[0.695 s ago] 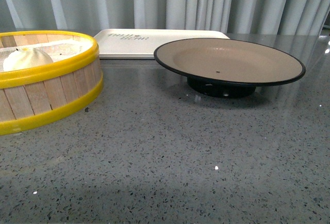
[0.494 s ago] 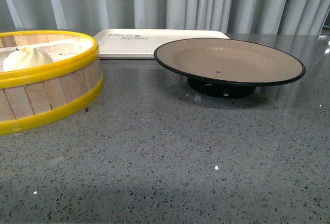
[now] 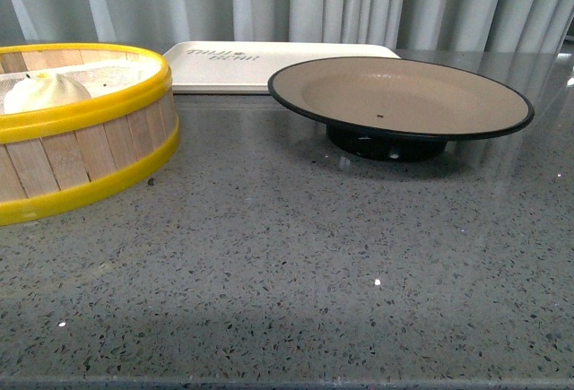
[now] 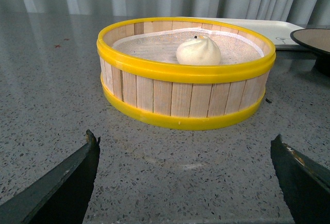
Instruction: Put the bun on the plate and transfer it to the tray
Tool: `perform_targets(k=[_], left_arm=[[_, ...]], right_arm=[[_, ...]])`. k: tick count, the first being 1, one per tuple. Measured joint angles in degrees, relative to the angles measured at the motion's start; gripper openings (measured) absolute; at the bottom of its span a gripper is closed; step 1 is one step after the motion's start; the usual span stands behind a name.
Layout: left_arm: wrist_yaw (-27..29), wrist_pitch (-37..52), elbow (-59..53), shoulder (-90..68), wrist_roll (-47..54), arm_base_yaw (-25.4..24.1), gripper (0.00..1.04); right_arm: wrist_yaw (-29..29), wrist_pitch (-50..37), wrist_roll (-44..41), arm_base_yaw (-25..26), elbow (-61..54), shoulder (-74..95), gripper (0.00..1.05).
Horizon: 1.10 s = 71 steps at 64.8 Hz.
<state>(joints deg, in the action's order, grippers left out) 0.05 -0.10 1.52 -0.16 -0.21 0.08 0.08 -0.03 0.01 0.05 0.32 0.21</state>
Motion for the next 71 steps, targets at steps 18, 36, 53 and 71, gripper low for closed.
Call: perform_targets(k=[18, 36, 53, 71], left_arm=[[0.0, 0.0, 0.0, 0.0, 0.0, 0.0, 0.98], [-7.7, -19.5, 13.1, -20.6, -7.1, -3.8, 0.98], [-5.6, -10.9, 31.3, -32.9, -8.4, -3.3, 0.98], [3.0, -4.0, 47.5, -57.4, -4.3, 11.3, 0.98]], right_arm=[[0.0, 0.0, 0.0, 0.0, 0.0, 0.0, 0.96], [0.0, 0.0, 0.0, 0.0, 0.0, 0.0, 0.96], [0.0, 0.0, 0.0, 0.0, 0.0, 0.0, 0.96], [0.0, 0.0, 0.0, 0.0, 0.0, 0.0, 0.96]])
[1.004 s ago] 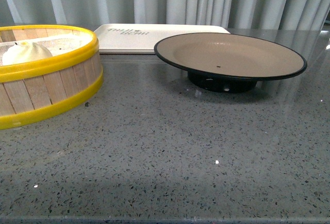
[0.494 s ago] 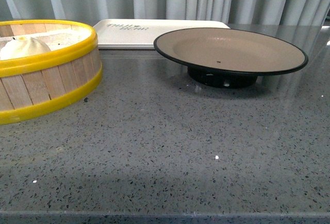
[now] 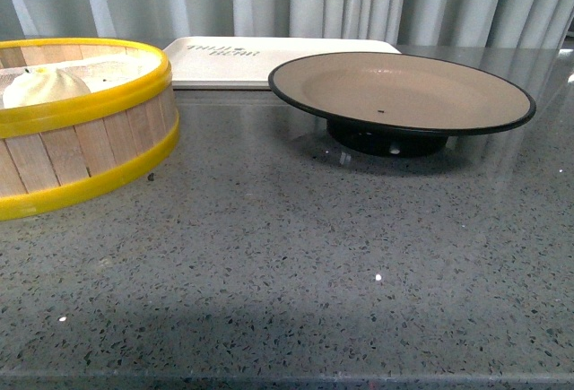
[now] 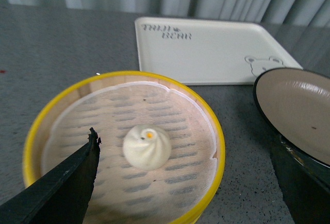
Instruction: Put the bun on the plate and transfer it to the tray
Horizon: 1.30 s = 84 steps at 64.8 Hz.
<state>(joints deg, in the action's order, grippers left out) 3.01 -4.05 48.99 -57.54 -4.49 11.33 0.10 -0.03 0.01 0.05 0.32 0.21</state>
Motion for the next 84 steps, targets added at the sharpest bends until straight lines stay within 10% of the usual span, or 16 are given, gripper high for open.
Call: perform_targets(k=[84], left_arm=[[6.0, -3.2, 10.9, -25.7, 2.6, -2.2, 0.98]], right_arm=[[0.0, 0.0, 0.0, 0.0, 0.0, 0.0, 0.96]])
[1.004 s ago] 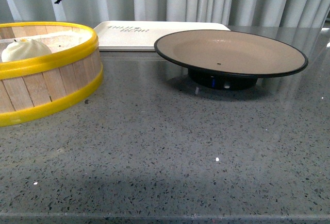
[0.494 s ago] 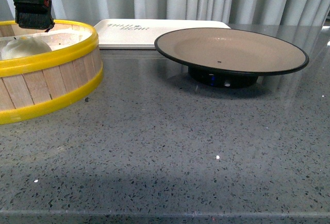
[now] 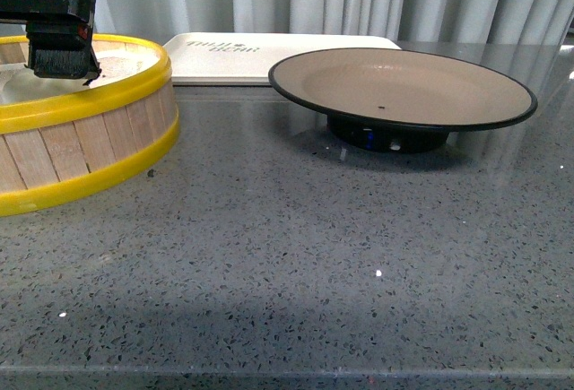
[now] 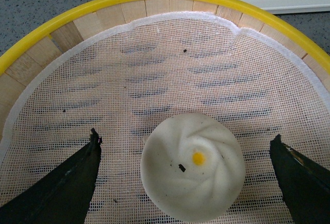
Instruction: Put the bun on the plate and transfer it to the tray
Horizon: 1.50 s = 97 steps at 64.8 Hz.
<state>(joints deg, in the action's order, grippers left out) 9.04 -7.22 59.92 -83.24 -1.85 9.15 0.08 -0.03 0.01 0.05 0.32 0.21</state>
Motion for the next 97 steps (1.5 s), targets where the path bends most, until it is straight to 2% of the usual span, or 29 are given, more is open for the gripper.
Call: perform_targets(k=[18, 45, 54, 60, 83, 97], left_arm=[[-0.6, -1.2, 0.0, 0.0, -0.9, 0.3, 0.96], [-1.4, -1.5, 0.0, -0.4, -2.0, 0.7, 0.33], [-2.2, -1.5, 0.1, -0.5, -2.9, 0.7, 0.13], [-2.6, -1.7, 0.3, -0.5, -3.3, 0.7, 0.04], [-3.0, -3.3, 4.2, 0.0, -3.7, 1.0, 0.04], [-1.9, -5.0, 9.0, 0.6, -3.7, 3.5, 0.04]], right_arm=[[0.0, 0.0, 0.0, 0.0, 0.0, 0.0, 0.96], [0.0, 0.0, 0.0, 0.0, 0.0, 0.0, 0.96], [0.0, 0.0, 0.0, 0.0, 0.0, 0.0, 0.96], [0.0, 0.0, 0.0, 0.0, 0.0, 0.0, 0.96], [0.0, 0.0, 0.0, 0.0, 0.0, 0.0, 0.96], [0.0, 0.0, 0.0, 0.0, 0.0, 0.0, 0.96]])
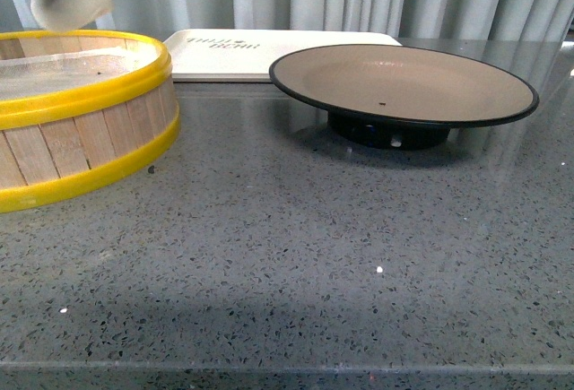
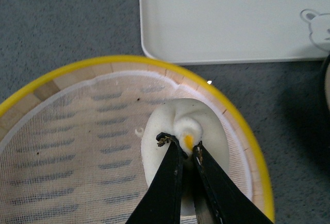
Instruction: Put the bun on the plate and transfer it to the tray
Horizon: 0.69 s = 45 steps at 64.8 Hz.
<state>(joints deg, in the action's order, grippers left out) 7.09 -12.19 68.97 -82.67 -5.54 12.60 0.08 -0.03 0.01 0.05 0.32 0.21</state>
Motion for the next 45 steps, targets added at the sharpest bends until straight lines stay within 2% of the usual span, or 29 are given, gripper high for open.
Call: perform_targets(k=[12, 27, 45], left_arm=[[2.9, -1.3, 6.5, -0.9, 0.4, 6.1, 0.04], [7.7, -1.7, 18.7, -12.0, 2.8, 19.4, 0.04], [9.5, -1.5, 23.8, -20.6, 5.4, 27.6, 0.04]], right_arm=[[0.0, 0.0, 0.0, 0.0, 0.0, 0.0, 0.96], [0.0, 0.0, 0.0, 0.0, 0.0, 0.0, 0.96], [0.0, 0.0, 0.0, 0.0, 0.0, 0.0, 0.96]])
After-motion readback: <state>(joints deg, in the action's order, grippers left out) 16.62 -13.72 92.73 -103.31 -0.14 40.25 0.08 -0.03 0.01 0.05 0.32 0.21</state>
